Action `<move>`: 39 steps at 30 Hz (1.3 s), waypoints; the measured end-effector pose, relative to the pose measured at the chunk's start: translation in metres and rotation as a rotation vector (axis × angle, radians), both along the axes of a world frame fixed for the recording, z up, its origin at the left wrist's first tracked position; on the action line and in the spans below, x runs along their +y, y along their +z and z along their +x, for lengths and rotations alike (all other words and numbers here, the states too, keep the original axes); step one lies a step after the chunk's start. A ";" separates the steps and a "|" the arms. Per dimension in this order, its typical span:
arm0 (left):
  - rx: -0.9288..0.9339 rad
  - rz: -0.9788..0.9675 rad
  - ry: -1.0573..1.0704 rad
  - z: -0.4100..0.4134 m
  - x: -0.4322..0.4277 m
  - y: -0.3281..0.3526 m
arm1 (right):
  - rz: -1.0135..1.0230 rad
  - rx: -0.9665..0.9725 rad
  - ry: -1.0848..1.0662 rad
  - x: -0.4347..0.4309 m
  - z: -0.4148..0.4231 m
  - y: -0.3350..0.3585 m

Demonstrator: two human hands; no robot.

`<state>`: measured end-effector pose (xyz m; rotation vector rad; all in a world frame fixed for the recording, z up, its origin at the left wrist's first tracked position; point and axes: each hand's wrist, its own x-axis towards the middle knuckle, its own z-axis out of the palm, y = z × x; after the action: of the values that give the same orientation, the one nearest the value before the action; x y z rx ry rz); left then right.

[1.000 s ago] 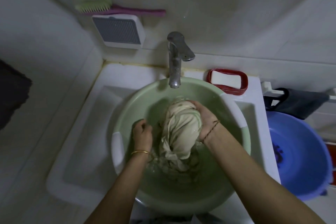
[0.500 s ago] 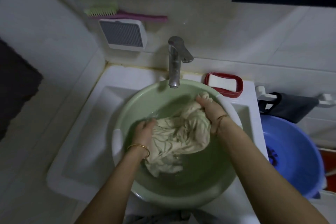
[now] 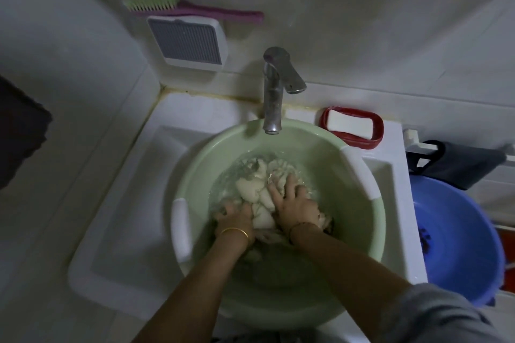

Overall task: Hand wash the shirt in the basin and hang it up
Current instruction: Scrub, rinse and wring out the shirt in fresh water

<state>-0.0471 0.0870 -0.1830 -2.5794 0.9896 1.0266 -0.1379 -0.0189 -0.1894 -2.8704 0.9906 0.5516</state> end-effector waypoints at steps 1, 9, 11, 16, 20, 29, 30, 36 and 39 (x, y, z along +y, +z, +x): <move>-0.013 -0.065 -0.001 0.003 0.000 -0.003 | 0.001 0.014 0.026 -0.004 -0.001 -0.004; 1.153 -0.927 1.464 0.019 -0.020 0.015 | 0.488 -0.524 -0.621 -0.006 0.018 0.019; 1.295 -0.952 1.536 0.020 -0.029 0.027 | 0.556 -0.692 -0.574 0.002 0.020 0.043; 1.294 -1.170 1.576 0.017 -0.040 0.034 | 0.558 -0.817 -0.422 0.028 0.018 0.096; 1.191 -1.079 1.526 -0.010 -0.042 0.044 | 0.475 -0.756 -0.470 0.018 0.024 0.086; 0.066 -0.401 0.297 0.009 -0.015 0.051 | 0.184 -0.197 -0.366 -0.026 0.011 0.033; 0.048 -0.260 0.199 0.007 -0.012 0.040 | 0.180 -0.138 -0.353 -0.020 0.011 0.027; -0.039 0.045 0.034 -0.008 -0.006 0.005 | 0.173 -0.031 -0.058 -0.006 0.009 0.005; 0.131 -0.244 0.276 0.010 -0.006 -0.007 | 0.188 -0.109 -0.360 -0.011 0.010 0.003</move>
<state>-0.0368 0.0806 -0.1902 -2.9450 0.8507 1.2244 -0.1284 -0.0300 -0.1862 -2.4497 1.3172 0.4255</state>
